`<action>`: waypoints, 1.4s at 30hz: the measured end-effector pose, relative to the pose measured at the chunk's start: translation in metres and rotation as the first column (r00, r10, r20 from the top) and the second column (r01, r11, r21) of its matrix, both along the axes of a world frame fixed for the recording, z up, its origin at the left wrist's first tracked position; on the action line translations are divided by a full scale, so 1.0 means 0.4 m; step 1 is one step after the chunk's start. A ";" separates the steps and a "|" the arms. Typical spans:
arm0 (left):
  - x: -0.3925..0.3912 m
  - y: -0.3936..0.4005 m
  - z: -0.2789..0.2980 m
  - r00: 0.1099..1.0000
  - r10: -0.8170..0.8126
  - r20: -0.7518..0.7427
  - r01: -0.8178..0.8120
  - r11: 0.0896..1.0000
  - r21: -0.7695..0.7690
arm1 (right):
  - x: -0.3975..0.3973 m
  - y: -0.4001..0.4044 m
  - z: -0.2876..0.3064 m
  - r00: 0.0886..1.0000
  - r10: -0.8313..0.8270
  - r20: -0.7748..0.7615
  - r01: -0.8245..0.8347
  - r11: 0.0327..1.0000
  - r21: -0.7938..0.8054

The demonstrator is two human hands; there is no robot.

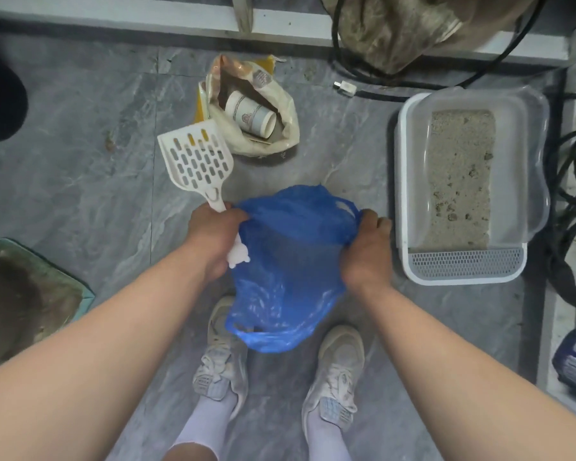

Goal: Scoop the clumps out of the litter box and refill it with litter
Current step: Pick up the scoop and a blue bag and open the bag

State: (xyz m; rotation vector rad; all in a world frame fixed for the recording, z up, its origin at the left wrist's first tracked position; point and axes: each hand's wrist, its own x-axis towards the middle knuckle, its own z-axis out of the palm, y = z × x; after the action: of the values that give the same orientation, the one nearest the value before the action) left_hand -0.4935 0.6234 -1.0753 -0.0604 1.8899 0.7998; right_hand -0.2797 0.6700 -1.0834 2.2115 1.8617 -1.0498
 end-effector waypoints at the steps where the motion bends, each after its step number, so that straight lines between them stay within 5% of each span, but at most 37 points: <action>1: -0.007 0.001 -0.014 1.000 -0.002 -0.012 0.002 1.000 -0.002 | 0.010 0.009 -0.010 0.998 0.051 0.045 -0.052 0.998 0.022; 3: -0.013 -0.001 -0.036 1.000 -0.017 -0.024 0.017 1.000 -0.007 | 0.026 0.031 -0.030 0.997 0.065 0.048 -0.066 0.998 0.023; 7: 0.018 0.004 -0.057 0.996 -0.065 0.056 0.065 0.998 -0.005 | 0.033 0.084 -0.064 0.978 -0.089 -0.188 0.073 0.993 -0.088; 10: 0.053 0.014 -0.083 0.992 -0.106 0.074 0.108 0.994 -0.012 | 0.033 0.101 -0.081 0.970 0.003 -0.244 -0.016 0.999 -0.052; 14: 0.079 0.021 -0.137 0.988 -0.090 0.125 0.089 0.996 0.008 | 0.037 0.115 -0.125 0.906 0.415 0.084 -0.423 0.898 0.125; 16: 0.085 0.020 -0.169 0.988 -0.113 0.104 0.112 0.994 0.020 | 0.031 0.133 -0.155 0.843 0.476 0.250 -0.520 0.841 0.150; 20: 0.101 -0.001 -0.197 0.964 -0.235 -0.122 0.238 0.971 0.010 | 0.020 0.163 -0.209 0.901 0.407 0.150 -0.424 0.899 0.109; 22: 0.104 -0.018 -0.205 0.950 -0.248 -0.192 0.254 0.967 0.008 | 0.009 0.178 -0.211 0.953 0.302 0.036 -0.301 0.953 -0.027; 24: 0.106 -0.031 -0.211 0.945 -0.246 -0.216 0.259 0.965 0.035 | 0.002 0.201 -0.204 0.992 0.015 -0.123 -0.044 0.969 -0.243; 26: 0.109 -0.036 -0.215 0.926 -0.277 -0.255 0.294 0.955 0.031 | 0.006 0.224 -0.182 0.862 -0.407 -0.301 0.225 0.841 -0.492; 28: 0.109 -0.039 -0.221 0.905 -0.305 -0.297 0.327 0.945 0.025 | 0.012 0.228 -0.168 0.738 -0.590 -0.329 0.308 0.727 -0.614; 32: 0.114 -0.024 -0.202 0.819 -0.374 -0.435 0.450 0.889 0.082 | 0.016 0.229 -0.171 0.812 -0.448 -0.374 0.191 0.810 -0.555; 36: 0.142 0.023 -0.182 0.739 -0.465 -0.488 0.586 0.801 0.124 | 0.019 0.221 -0.195 0.800 -0.429 -0.418 0.101 0.785 -0.612; 42: 0.119 0.086 -0.209 0.729 -0.370 -0.577 0.442 0.897 -0.016 | 0.054 0.179 -0.218 0.951 -0.099 -0.294 -0.012 0.935 -0.354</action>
State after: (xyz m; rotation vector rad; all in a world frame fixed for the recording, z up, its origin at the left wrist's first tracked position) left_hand -0.4458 0.6577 -1.1590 0.7339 2.2828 0.6602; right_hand -0.2582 0.7417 -1.1705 1.9771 1.5624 -1.6715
